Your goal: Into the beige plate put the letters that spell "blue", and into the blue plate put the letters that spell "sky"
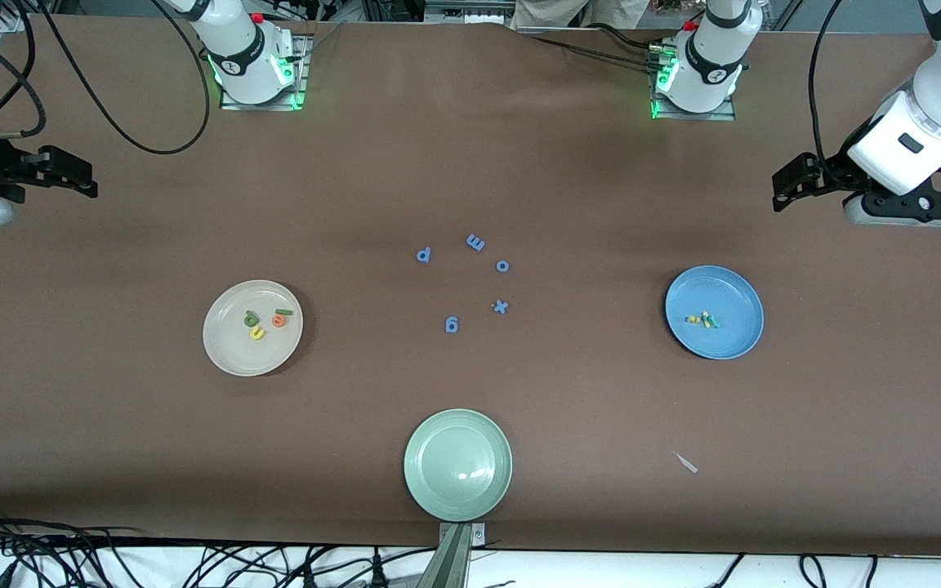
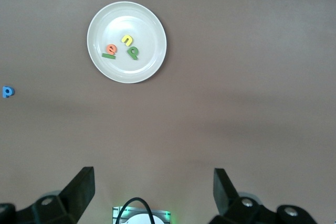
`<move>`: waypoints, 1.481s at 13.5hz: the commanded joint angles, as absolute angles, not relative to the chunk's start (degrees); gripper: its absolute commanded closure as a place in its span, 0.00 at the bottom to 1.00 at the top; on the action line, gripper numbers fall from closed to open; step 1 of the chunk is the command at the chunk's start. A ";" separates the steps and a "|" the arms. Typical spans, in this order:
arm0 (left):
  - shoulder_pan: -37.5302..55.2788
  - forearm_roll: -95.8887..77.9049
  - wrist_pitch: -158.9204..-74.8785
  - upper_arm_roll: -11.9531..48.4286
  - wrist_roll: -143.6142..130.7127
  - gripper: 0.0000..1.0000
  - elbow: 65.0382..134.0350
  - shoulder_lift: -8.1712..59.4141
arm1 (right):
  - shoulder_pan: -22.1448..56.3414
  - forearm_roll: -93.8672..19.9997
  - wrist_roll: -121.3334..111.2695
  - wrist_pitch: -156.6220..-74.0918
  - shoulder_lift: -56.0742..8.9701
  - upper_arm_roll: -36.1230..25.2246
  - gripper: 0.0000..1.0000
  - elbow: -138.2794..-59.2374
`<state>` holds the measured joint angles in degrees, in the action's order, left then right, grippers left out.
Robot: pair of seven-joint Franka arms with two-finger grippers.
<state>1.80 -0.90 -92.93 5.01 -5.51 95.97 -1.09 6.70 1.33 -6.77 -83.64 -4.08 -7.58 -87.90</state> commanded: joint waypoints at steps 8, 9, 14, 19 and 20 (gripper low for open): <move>1.67 -2.29 -91.49 4.92 -4.48 0.00 94.83 -1.05 | 6.42 0.35 -7.73 -82.44 -4.04 -7.12 0.00 -87.28; 1.67 -2.29 -91.49 4.83 -4.48 0.00 94.83 -1.05 | 6.15 0.26 -7.73 -82.35 -4.04 -7.21 0.00 -87.36; 1.67 -2.29 -91.49 4.92 -4.48 0.00 94.83 -1.05 | 6.15 0.26 -7.65 -82.27 -4.31 -7.65 0.00 -87.36; 1.67 -2.29 -91.50 4.83 -4.48 0.00 94.83 -1.05 | 6.07 0.26 -7.82 -82.18 -4.13 -8.17 0.00 -87.28; 1.58 -2.29 -91.49 4.75 -4.48 0.00 94.83 -1.05 | 6.06 0.35 -7.82 -82.18 -4.13 -8.26 0.00 -87.28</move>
